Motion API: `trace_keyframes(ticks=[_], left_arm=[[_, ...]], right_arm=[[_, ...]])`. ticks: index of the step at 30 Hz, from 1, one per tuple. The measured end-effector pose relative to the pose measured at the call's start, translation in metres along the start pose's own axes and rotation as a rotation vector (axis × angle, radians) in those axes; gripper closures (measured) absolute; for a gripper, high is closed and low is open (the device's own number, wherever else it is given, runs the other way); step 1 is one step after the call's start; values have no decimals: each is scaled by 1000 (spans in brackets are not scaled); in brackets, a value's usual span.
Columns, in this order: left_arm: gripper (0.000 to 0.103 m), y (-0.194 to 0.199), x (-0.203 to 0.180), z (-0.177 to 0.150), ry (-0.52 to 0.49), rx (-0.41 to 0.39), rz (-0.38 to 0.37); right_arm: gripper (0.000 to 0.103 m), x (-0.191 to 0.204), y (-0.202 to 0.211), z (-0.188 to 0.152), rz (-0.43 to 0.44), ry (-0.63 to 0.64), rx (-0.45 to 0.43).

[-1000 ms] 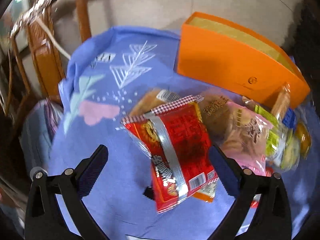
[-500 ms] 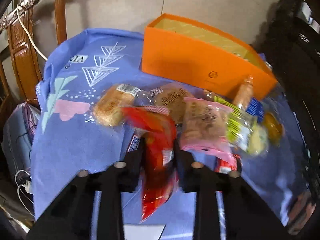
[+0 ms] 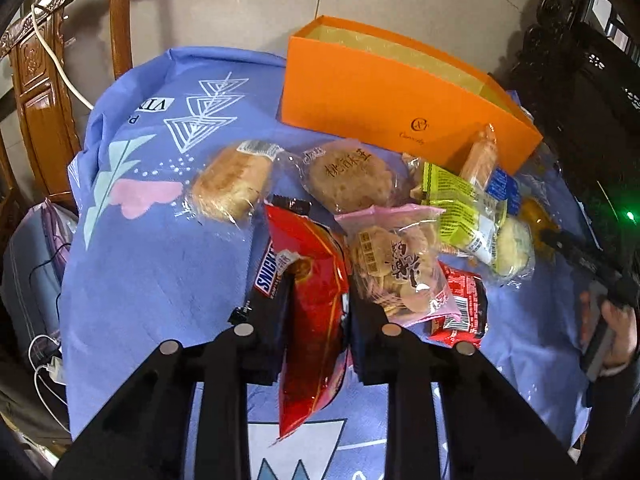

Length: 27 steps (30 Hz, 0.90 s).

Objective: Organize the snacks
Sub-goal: 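Grasp the red-silver snack pack with the left gripper while the right grasps the yellow barcode bag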

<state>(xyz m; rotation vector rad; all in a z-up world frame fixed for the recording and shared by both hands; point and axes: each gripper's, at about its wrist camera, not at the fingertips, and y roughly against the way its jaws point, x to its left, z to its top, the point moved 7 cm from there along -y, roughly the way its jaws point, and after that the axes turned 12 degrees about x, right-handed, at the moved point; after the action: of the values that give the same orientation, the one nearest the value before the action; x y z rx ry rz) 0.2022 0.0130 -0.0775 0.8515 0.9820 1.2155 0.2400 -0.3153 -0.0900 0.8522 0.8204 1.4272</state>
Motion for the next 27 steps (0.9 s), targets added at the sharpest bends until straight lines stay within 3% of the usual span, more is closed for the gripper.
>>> trace_keyframes(ticks=[1, 2, 3, 5, 7, 10, 12, 13, 14, 18, 19, 20, 21, 22, 24, 27], left_arm=[[77, -2, 0, 0, 4, 3, -7], [72, -4, 0, 0, 11, 11, -11], [67, -6, 0, 0, 17, 15, -11], [41, -11, 0, -1, 28, 25, -2], [33, -10, 1, -1, 30, 11, 12], [34, -12, 0, -1, 35, 14, 10], [46, -16, -2, -5, 24, 33, 25], [61, -19, -3, -7, 15, 50, 34], [62, -21, -4, -11, 8, 64, 32], [60, -21, -4, -25, 18, 73, 13], [50, -23, -4, -29, 30, 82, 6], [32, -26, -3, -32, 47, 93, 6], [27, -30, -1, -36, 64, 107, 12], [27, -34, -1, -40, 73, 111, 15], [38, -39, -7, -46, 61, 109, 0], [41, -36, -10, -49, 58, 104, 29]], right_arm=[[18, 3, -5, 4, -7, 17, 9], [45, 8, -13, 7, 13, 45, 37], [64, 11, -18, 7, 21, 57, 68], [66, 19, -17, 6, -24, 111, 84], [67, 27, -10, 0, -44, 147, 80], [67, 25, 4, -13, -21, 116, 51], [67, 17, 18, -22, 51, 50, 27], [67, 12, 27, -27, 98, 9, 9], [67, 10, 32, -30, 122, -13, 0], [67, 11, 49, -47, 188, -49, -14], [67, 12, 51, -49, 195, -50, -14], [67, 14, 54, -53, 200, -47, -16], [67, 16, 54, -55, 201, -44, -17], [67, 18, 55, -57, 204, -41, -17], [67, 25, 60, -64, 212, -32, -17], [67, 30, 69, -70, 220, -18, -26]])
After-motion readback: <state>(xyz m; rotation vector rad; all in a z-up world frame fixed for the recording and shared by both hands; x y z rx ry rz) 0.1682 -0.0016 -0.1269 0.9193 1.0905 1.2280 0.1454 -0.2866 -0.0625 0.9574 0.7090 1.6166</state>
